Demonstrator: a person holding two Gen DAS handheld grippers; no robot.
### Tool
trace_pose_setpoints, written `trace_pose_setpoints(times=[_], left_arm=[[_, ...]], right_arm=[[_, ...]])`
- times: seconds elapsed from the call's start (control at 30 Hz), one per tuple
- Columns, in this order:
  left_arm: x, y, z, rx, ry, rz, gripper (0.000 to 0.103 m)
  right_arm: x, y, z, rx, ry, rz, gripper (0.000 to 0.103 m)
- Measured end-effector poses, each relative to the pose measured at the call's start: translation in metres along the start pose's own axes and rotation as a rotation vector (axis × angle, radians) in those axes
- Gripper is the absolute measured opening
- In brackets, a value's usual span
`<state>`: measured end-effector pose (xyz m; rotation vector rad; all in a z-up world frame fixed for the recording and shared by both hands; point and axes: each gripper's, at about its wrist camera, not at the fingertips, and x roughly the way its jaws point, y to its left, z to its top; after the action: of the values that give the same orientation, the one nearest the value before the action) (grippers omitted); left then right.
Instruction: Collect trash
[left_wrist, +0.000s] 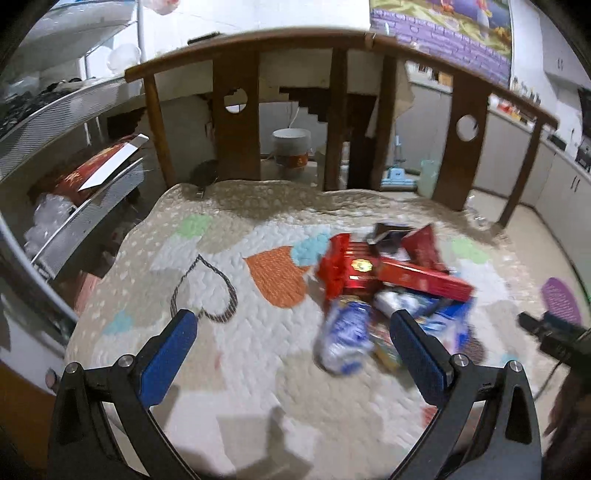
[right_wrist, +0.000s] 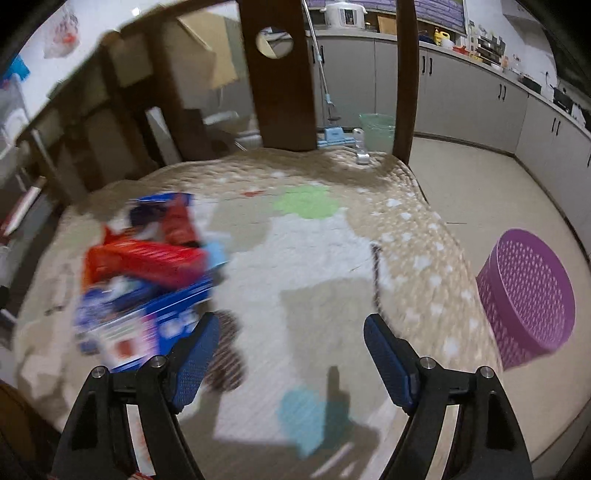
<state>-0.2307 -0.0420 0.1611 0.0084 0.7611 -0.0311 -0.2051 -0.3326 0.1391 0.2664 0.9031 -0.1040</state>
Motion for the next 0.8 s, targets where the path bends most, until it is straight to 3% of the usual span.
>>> trace_pose_setpoints(times=[0.23, 0.5, 0.7, 0.8], left_arm=[[-0.058, -0.016, -0.022, -0.022, -0.032, -0.003, 0.103], [-0.076, -0.038, -0.043, 0.073, -0.034, 0.064, 0.103], [-0.063, -0.038, -0.048, 0.081, 0.017, 0.052, 0.103], [-0.036, -0.03, -0.046, 0.062, 0.101, -0.013, 0.103]], right_arm=[[-0.06, 0.034, -0.022, -0.004, -0.063, 0.054, 0.084], [-0.096, 0.038, -0.04, -0.009, -0.141, -0.076, 0.087], [-0.083, 0.043, -0.043, -0.034, -0.074, -0.066, 0.089], [-0.064, 0.047, -0.046, -0.056, -0.007, -0.017, 0.089]])
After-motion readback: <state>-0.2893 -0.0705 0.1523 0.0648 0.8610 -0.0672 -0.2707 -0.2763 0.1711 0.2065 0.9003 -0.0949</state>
